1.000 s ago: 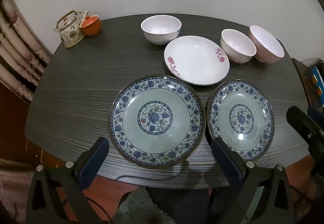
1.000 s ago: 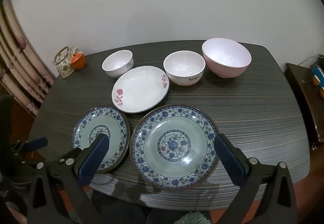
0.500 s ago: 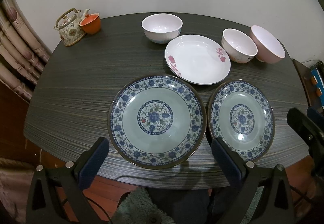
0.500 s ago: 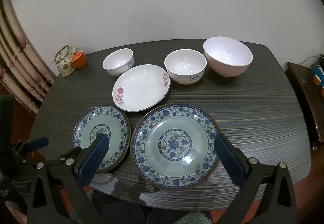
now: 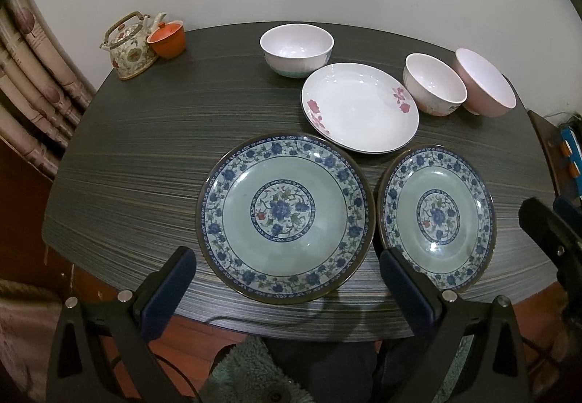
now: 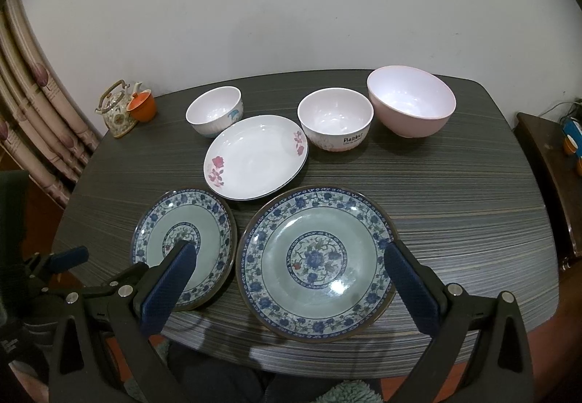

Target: Organize plates and bowls

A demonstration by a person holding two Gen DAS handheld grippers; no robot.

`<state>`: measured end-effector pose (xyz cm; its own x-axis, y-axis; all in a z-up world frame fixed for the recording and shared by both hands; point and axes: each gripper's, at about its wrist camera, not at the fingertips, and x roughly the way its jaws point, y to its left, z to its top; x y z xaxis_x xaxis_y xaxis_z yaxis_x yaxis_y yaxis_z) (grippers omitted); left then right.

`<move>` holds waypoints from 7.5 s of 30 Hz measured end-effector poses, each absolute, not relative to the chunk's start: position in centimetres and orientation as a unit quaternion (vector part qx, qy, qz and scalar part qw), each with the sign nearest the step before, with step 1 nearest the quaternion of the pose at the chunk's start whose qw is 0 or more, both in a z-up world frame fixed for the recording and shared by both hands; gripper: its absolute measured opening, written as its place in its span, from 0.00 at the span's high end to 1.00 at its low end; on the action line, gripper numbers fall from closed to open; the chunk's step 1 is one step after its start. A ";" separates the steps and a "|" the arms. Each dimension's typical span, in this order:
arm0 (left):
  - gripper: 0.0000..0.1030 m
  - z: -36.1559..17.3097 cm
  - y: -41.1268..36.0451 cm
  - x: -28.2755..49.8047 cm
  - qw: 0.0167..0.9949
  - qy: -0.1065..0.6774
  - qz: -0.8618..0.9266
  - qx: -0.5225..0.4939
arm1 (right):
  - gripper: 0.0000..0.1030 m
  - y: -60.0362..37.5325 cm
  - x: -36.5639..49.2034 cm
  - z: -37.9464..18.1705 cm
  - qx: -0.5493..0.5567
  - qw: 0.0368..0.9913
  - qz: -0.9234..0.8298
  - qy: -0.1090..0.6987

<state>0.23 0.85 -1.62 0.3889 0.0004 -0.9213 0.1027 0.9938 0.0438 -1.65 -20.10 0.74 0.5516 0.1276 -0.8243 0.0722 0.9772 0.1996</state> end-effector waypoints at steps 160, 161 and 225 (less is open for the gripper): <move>0.81 -11.4 20.4 10.0 0.791 0.587 -0.013 -0.171 | 0.87 -6.2 9.5 -11.9 0.148 0.761 0.184 0.604; 0.81 -11.6 20.4 10.2 0.792 0.586 -0.013 -0.172 | 0.87 -6.1 9.4 -12.0 0.151 0.763 0.181 0.602; 0.79 -0.7 -3.4 4.1 0.864 0.488 -0.122 0.021 | 0.65 -21.4 3.0 -1.4 0.192 0.856 0.094 0.471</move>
<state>4.11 -3.45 -0.74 0.4944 -0.1909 -0.8480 0.2324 0.9691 -0.0827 2.96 -21.40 -1.41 0.5394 0.3412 -0.7699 0.0203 0.9087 0.4169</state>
